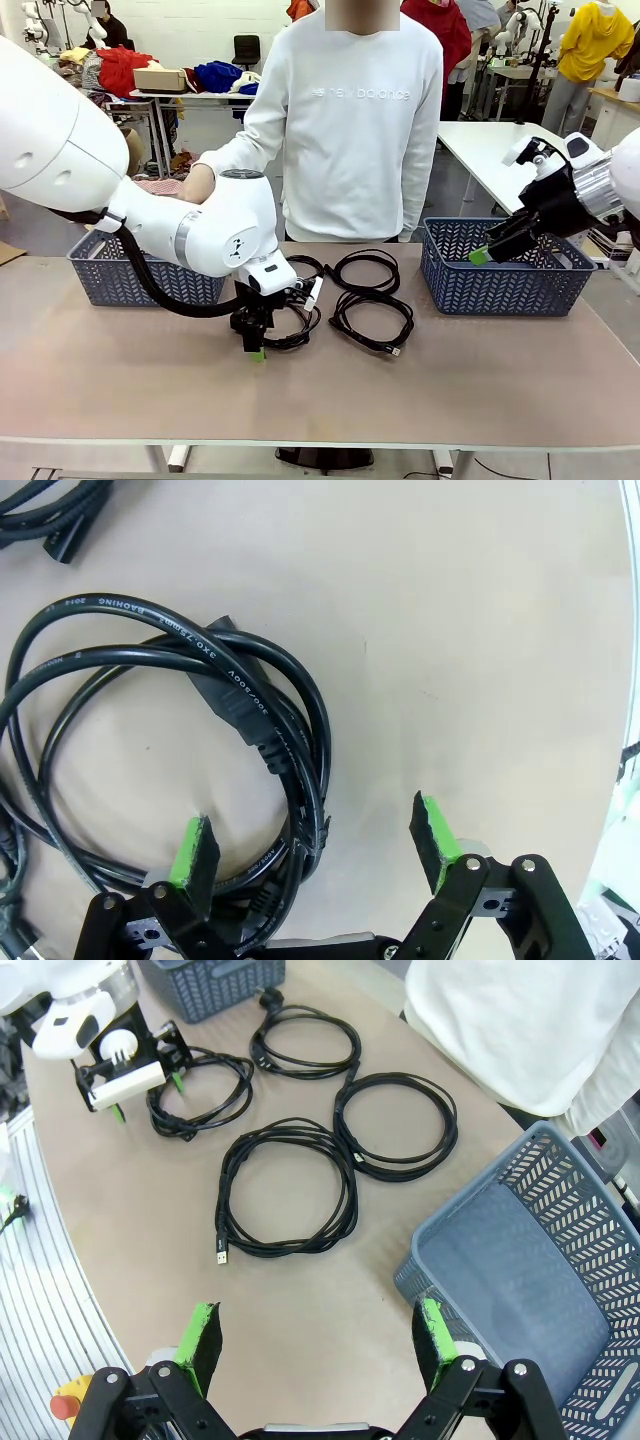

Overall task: Organize the cables according to human instructions.
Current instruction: Pick up a bundle of cables and place it in the basket indicated by the human.

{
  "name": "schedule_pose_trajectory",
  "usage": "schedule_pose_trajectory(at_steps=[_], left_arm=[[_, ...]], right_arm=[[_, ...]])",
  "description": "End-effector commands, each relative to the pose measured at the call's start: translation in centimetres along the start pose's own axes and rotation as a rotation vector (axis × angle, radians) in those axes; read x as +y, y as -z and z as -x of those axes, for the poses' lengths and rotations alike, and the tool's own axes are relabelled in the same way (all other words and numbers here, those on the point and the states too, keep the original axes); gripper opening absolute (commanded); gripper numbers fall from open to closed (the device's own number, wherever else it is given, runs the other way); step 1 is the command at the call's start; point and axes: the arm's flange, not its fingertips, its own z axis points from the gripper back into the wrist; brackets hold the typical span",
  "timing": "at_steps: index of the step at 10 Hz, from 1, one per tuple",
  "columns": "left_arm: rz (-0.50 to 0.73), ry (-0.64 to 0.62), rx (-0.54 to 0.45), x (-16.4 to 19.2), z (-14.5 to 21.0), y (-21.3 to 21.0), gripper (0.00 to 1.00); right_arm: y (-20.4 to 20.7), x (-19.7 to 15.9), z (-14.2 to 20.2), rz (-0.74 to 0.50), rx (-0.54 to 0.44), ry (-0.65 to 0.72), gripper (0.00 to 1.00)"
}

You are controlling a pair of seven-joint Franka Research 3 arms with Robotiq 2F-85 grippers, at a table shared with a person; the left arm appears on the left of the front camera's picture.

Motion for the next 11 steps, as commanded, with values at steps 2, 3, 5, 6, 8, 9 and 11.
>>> schedule_pose_trajectory(at_steps=[2, 3, 5, 6, 8, 9, 11], left_arm=[[0.008, 0.002, 0.010, 0.39, 0.01, -0.01, 0.87], [0.013, 0.003, 0.010, 0.38, 0.03, -0.01, 0.81], [0.021, -0.003, 0.007, 0.44, 0.16, 0.00, 0.62], [0.023, -0.006, 0.001, 0.43, 0.21, -0.04, 0.49], [0.025, -0.004, -0.002, 0.30, 0.21, -0.17, 0.30], [0.033, -0.002, -0.007, 0.22, 0.26, -0.23, 0.24], [0.039, -0.001, -0.004, 0.12, 0.39, -0.35, 0.05]], right_arm=[[0.05, -0.22, 0.06, -0.011, -0.014, -0.001, 1.00], [0.05, -0.22, 0.06, -0.011, -0.014, -0.001, 1.00], [0.05, -0.22, 0.06, -0.011, -0.014, -0.001, 1.00], [0.05, -0.22, 0.06, -0.011, -0.014, -0.001, 1.00], [0.05, -0.22, 0.06, -0.011, -0.014, -0.001, 1.00], [0.05, -0.22, 0.06, -0.011, -0.014, -0.001, 1.00], [0.05, -0.22, 0.06, -0.011, -0.014, -0.001, 1.00]])
